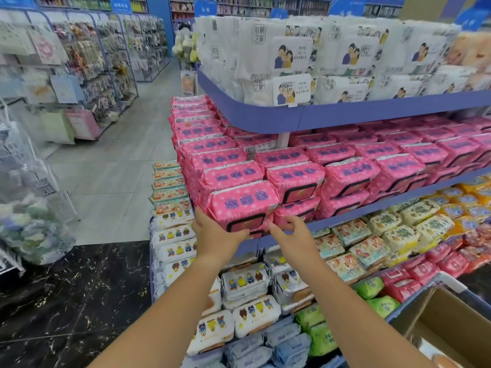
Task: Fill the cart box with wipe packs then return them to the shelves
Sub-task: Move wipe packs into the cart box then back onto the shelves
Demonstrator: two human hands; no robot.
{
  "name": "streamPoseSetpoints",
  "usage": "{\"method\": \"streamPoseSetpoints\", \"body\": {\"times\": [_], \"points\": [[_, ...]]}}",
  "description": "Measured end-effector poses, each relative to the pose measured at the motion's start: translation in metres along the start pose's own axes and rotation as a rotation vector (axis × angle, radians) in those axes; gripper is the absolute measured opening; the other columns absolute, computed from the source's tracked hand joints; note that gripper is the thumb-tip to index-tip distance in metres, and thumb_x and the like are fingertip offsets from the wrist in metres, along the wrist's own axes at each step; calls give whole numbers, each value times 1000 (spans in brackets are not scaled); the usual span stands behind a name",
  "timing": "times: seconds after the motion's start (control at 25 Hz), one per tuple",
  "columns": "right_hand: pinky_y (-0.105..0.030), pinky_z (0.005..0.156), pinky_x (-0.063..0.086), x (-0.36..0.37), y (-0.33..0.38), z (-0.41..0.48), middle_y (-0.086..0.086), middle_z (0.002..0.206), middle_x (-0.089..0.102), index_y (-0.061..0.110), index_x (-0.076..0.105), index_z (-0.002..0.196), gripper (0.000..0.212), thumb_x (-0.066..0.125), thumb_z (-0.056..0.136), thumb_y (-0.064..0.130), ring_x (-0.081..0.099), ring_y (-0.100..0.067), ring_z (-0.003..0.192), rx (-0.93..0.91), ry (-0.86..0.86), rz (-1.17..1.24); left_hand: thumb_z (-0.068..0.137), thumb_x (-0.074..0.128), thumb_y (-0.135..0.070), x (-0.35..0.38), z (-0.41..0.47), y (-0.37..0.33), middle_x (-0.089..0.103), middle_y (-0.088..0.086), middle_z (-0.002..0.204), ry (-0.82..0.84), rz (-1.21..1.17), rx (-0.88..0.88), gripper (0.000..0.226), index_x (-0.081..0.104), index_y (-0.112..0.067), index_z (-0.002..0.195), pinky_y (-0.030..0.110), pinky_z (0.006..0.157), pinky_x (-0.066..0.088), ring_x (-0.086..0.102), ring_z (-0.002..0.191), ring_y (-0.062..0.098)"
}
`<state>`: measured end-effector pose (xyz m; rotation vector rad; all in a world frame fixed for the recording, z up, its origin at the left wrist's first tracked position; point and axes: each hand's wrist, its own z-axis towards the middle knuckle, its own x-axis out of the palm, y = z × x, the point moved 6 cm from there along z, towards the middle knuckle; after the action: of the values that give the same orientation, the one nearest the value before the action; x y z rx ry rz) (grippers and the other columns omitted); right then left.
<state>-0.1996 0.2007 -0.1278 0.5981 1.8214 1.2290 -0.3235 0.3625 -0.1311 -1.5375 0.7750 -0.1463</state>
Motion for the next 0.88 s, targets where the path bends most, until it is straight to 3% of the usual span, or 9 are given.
{"method": "streamPoseSetpoints", "body": {"times": [0.12, 0.28, 0.4, 0.48, 0.56, 0.64, 0.72, 0.8, 0.88], "points": [[-44, 103, 47, -8, -9, -18, -1, 152, 42, 20, 31, 154, 69, 61, 97, 44, 49, -23, 131, -17, 51, -109, 75, 90, -28, -6, -12, 2, 9, 8, 162, 6, 35, -16, 127, -5, -24, 160, 39, 102, 44, 34, 144, 34], [-42, 108, 43, -26, -31, -53, -1, 154, 40, 19, 36, 151, 64, 61, 97, 44, 45, -22, 136, -122, 114, -522, 87, 76, -26, -1, -36, 31, -3, 8, 169, 167, 91, -116, 116, -15, -24, 160, 38, 82, 51, 47, 136, 37], [-41, 108, 42, -52, -60, -81, -3, 154, 38, 18, 35, 153, 68, 58, 97, 49, 43, -24, 136, -135, 135, -737, 92, 71, -31, 30, -78, 47, -1, 3, 171, 382, 150, -203, 106, -9, -24, 161, 43, 101, 46, 43, 138, 23], [-39, 109, 40, -79, -94, -105, -4, 151, 41, 18, 34, 153, 68, 58, 97, 49, 41, -24, 137, -98, 120, -799, 96, 67, -35, 66, -115, 55, 0, -1, 171, 578, 255, -184, 97, -5, -27, 162, 37, 96, 50, 45, 135, 18], [-39, 111, 38, -107, -141, -131, -4, 152, 40, 17, 34, 153, 67, 56, 98, 49, 39, -25, 139, 10, 121, -829, 98, 62, -41, 103, -148, 62, 0, -2, 170, 750, 452, -25, 91, -1, -26, 162, 36, 94, 52, 44, 135, 21], [-39, 106, 39, -137, -198, -156, -5, 145, 44, 16, 37, 151, 64, 56, 98, 49, 42, -25, 134, 116, 112, -846, 96, 59, -51, 148, -173, 63, 6, 0, 168, 864, 696, 243, 90, 4, -24, 161, 44, 116, 36, 24, 150, 27], [-38, 100, 40, -169, -257, -175, -6, 134, 49, 14, 43, 144, 58, 52, 98, 47, 46, -27, 126, 199, 102, -846, 94, 50, -62, 196, -197, 63, 15, 3, 164, 960, 903, 491, 86, 13, -20, 159, 42, 121, 27, 19, 151, 26], [-38, 96, 40, -199, -310, -186, -9, 130, 51, 11, 49, 136, 51, 47, 96, 43, 49, -30, 122, 302, 146, -852, 84, 31, -73, 233, -213, 68, 30, 6, 156, 1018, 1101, 620, 86, 30, -21, 152, 42, 116, 32, 30, 146, 29], [-39, 92, 42, -231, -364, -180, -9, 126, 52, 12, 52, 126, 40, 52, 96, 39, 51, -30, 117, 398, 174, -850, 78, 29, -73, 259, -218, 78, 47, 10, 148, 1021, 1271, 666, 86, 44, -22, 145, 46, 108, 44, 48, 136, 33]]}}
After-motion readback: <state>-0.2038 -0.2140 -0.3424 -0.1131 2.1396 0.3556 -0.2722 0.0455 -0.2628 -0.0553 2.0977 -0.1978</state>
